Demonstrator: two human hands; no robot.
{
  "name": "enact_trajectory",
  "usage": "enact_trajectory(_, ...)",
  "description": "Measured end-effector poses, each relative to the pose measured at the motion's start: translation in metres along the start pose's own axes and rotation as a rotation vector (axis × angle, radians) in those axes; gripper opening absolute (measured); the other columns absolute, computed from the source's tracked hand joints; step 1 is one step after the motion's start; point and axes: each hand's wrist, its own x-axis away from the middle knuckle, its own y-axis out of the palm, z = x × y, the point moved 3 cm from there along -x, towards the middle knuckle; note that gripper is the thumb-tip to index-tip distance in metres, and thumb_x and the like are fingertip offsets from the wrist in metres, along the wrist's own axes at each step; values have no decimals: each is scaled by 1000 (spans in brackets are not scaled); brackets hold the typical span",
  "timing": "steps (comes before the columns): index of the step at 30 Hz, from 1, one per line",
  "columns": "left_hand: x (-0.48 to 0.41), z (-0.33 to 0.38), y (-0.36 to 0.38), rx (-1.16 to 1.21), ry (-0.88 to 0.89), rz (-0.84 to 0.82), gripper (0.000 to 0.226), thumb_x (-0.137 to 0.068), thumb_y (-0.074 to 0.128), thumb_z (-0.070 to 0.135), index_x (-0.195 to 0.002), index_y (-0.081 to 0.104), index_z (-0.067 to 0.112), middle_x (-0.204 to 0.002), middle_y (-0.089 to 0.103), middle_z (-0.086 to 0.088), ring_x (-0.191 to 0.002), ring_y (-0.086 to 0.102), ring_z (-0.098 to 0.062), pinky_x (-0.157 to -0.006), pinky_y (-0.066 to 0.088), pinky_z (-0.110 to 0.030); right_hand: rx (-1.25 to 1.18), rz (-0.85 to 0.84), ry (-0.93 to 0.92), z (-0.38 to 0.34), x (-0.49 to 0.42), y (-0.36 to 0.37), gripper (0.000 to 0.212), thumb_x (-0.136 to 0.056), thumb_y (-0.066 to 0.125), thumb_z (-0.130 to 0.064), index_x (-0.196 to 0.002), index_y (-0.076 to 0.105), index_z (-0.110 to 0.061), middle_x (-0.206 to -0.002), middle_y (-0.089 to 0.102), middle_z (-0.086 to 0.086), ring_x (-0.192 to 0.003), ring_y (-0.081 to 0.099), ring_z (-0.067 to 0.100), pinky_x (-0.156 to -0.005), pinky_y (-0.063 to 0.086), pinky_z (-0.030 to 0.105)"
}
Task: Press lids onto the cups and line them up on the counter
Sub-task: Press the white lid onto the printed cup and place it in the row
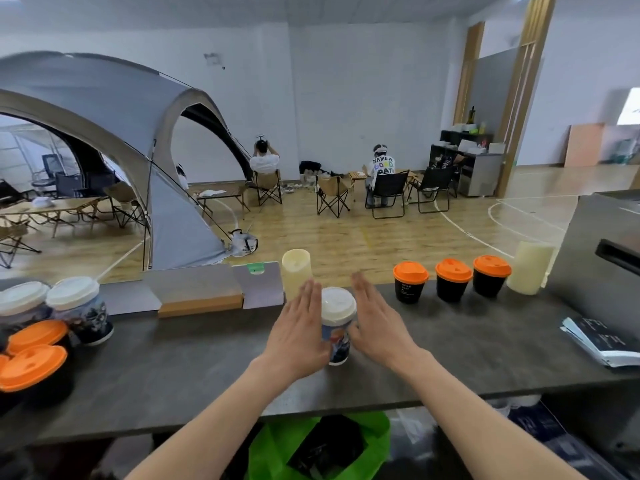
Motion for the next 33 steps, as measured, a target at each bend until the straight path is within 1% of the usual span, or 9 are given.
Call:
enact_trajectory(3, -1, 3, 6, -3, 14, -27, 105, -91, 59, 34, -160, -16, 12, -170, -16, -3, -157, -10, -13, -128, 3, -33, 114, -146, -152, -3, -7, 9, 91, -94, 56, -20, -161, -5, -14, -169, -8, 0, -155, -8, 10, -127, 6, 31)
enact_trajectory(8, -7, -1, 6, -46, 44, -36, 104, -91, 62, 36, -162, -10, 12, -171, -12, -3, -157, -8, -12, -128, 0, -32, 139, -118, -180, -1, -8, 17, 91, -92, 58, -19, -161, -1, -13, -169, -5, 0, -155, -7, 10, -121, -3, 19)
enact_trajectory(13, -13, -2, -9, -176, 42, -119, 97, -94, 55, 37, -161, -9, 7, -171, -9, -9, -158, -7, -19, -128, -1, -36, 139, -35, -81, -12, 0, 9, 83, -91, 57, -27, -160, 14, -9, -168, 15, 5, -153, 15, 22, -123, 17, 29)
enact_trajectory(16, -25, -6, -25, -277, 42, -189, 92, -97, 50, 36, -160, -9, 2, -170, -7, -14, -158, -5, -25, -129, 3, -42, 259, 72, -20, -21, 9, 9, 72, -90, 53, -29, -155, 28, -10, -161, 31, 7, -140, 34, 27, -110, 38, 36)
enact_trajectory(18, -26, -7, -32, -300, 49, -219, 93, -97, 50, 34, -159, -12, 1, -169, -11, -16, -157, -9, -27, -129, 1, -42, 300, 95, -11, -25, 13, 9, 71, -89, 55, -29, -153, 29, -13, -157, 33, 7, -136, 37, 28, -104, 40, 36)
enact_trajectory(20, -21, -4, -33, -276, 53, -208, 96, -95, 51, 32, -158, -15, 1, -169, -15, -16, -157, -12, -26, -128, 0, -41, 296, 84, -18, -26, 9, 5, 77, -87, 57, -31, -155, 25, -14, -161, 26, 8, -142, 32, 29, -107, 38, 38)
enact_trajectory(24, -9, 5, -17, -248, 86, -213, 101, -93, 54, 35, -158, -17, 3, -167, -21, -15, -156, -17, -23, -128, -5, -36, 229, -71, -89, -20, -9, 9, 95, -86, 56, -24, -161, -1, -10, -169, -7, 6, -156, -7, 20, -126, 15, 39)
enact_trajectory(28, -9, 3, -2, -236, 65, -204, 105, -92, 55, 35, -156, -22, 4, -163, -32, -16, -154, -24, -23, -128, -4, -37, 202, -126, -117, -12, -10, 22, 99, -85, 56, -29, -160, -6, -8, -169, -10, 8, -155, -11, 16, -122, -5, 24)
enact_trajectory(33, -9, 2, -8, -251, 100, -211, 107, -92, 57, 36, -157, -22, 5, -163, -32, -13, -153, -25, -20, -123, -13, -32, 197, -119, -85, -14, -11, 25, 102, -85, 58, -38, -160, -3, -8, -169, -8, 7, -156, -7, 16, -125, 3, 27)
